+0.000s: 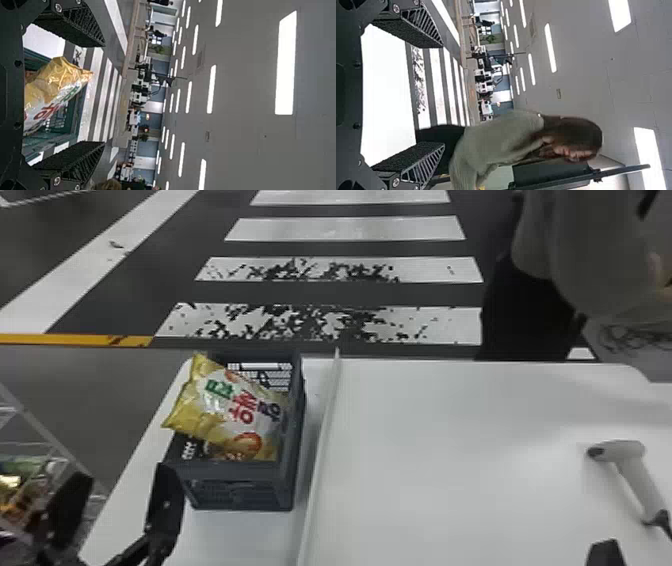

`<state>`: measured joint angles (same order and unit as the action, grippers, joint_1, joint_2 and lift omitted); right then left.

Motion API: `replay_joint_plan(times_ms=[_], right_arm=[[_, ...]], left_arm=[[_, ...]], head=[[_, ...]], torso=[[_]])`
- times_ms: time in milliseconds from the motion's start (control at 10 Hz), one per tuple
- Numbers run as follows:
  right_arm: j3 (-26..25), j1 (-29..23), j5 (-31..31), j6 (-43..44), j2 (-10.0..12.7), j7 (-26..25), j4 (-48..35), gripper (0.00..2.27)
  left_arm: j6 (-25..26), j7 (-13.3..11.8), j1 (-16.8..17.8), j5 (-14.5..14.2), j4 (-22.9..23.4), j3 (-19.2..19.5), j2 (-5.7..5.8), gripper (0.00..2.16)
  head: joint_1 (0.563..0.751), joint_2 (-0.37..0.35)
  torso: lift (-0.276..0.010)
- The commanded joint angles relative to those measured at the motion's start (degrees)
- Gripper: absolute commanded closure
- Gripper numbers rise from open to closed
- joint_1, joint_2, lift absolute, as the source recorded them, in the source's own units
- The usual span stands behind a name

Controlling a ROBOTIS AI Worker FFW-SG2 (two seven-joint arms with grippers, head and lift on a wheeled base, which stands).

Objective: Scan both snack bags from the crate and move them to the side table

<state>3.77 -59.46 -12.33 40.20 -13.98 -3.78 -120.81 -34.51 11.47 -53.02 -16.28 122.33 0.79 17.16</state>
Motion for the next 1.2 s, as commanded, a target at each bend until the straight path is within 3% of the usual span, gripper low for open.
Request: replay_joint_plan(times_ms=[0,200,300,400,500,700,1000,1100], right_arm=[[0.01,-0.31,0.12,0.62,0.0,0.0,-0.04,0.12],[0.01,-0.75,0.47,1.14,-0.09,0.0,-0.13,0.12],[0.01,-0.84,0.47,1.32,-0.53,0.0,-0.13,0.12],[0.09,-0.75,0.47,2.37,-1.23,0.0,0.13,0.12],[0.01,-0.75,0.47,2.55,-2.11,0.0,0.13,0.12],[-0.08,-0.66,-0.41,2.9,-4.04,0.0,0.31,0.12],[-1.66,-2.16,-0.59,6.07,-4.13,0.0,0.48,0.12],[-2.02,-2.68,-0.59,6.59,-4.31,0.0,0.31,0.12]], left_arm=[[5.82,-2.59,2.92,-4.29,-0.78,4.49,-1.61,0.12],[15.48,-4.26,7.49,-6.49,-1.92,7.56,-2.75,0.12],[18.47,-5.05,9.69,-8.07,-2.89,8.62,-2.84,0.12],[20.23,-6.54,11.18,-9.92,-3.42,10.29,-3.72,0.12],[23.39,-6.46,12.59,-10.0,-3.68,10.99,-3.8,0.13],[26.56,-7.16,15.4,-11.32,-5.35,12.75,-4.33,0.13],[30.07,-12.34,20.85,-15.01,-9.22,12.92,-4.33,0.13],[31.66,-14.1,21.73,-17.47,-9.13,13.19,-4.33,0.12]], head=[[0.695,0.117],[0.695,0.182],[0.695,0.207],[0.695,0.215],[0.695,0.23],[0.695,0.261],[0.695,0.264],[0.695,0.247]], torso=[[-0.095],[-0.095],[-0.095],[-0.095],[-0.095],[-0.095],[-0.095],[-0.095]])
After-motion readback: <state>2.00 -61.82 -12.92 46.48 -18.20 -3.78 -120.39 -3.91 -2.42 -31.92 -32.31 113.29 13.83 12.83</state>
